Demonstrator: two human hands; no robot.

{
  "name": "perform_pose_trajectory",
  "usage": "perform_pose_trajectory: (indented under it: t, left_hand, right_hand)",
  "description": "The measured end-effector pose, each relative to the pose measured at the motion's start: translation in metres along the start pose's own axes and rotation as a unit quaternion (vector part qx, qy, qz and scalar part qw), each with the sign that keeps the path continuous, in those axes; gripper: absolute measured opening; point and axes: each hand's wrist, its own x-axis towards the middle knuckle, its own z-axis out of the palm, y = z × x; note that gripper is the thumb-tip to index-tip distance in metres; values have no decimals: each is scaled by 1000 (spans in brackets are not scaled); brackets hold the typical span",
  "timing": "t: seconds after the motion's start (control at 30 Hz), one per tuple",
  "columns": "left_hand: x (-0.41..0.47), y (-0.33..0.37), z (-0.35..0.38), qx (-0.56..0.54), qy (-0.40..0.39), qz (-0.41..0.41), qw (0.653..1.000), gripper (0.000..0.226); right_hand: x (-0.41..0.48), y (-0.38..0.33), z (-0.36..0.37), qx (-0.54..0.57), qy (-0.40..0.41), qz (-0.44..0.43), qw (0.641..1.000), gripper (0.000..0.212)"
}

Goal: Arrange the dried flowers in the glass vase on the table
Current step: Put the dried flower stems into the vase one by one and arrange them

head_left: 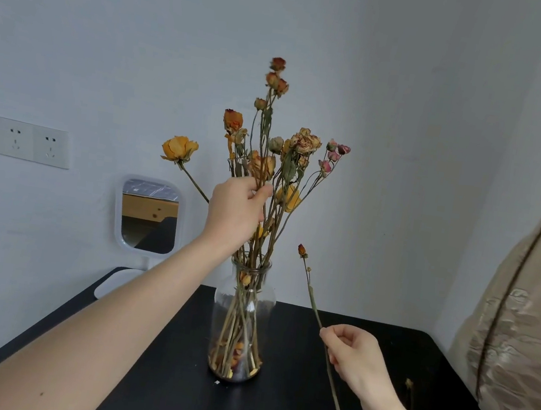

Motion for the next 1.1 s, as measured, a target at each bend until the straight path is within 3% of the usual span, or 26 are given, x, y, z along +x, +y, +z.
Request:
perform_pose_trajectory:
  t: [0.17, 0.37, 0.63, 0.77, 0.83, 0.9, 1.0, 1.1]
  left_hand:
    - [-2, -11, 4, 17, -96, -69, 993, 31]
    - [-5, -9, 3, -10, -27, -40, 999, 21]
    - [-12, -21, 9, -48, -109, -93, 988, 25]
    - [-28, -19, 6, -80, -76, -67, 992, 31]
    - [-48, -24, 2, -101, -48, -27, 993, 41]
    - [-71, -37, -2, -117, -36, 30, 992, 36]
    - [-101, -64, -1, -65, -26, 28, 997, 21]
    - [-108, -90, 8, 56, 9, -46, 997, 38]
  right_hand:
    - [-1, 0, 1, -1, -3, 1, 1000, 12]
    - [-1, 0, 1, -4, -1, -1, 1000, 13]
    - [-2, -1, 4, 1, -9, 4, 1000, 13]
    - [-3, -2, 3, 1, -6, 5, 1000, 12]
    - [-2, -2, 2, 3, -3, 5, 1000, 12]
    - [-2, -2, 2, 8, 1, 2, 1000, 13]
    - [0, -2, 2, 21, 13, 0, 1000, 14]
    - [3, -7, 3, 37, 29, -1, 999, 17]
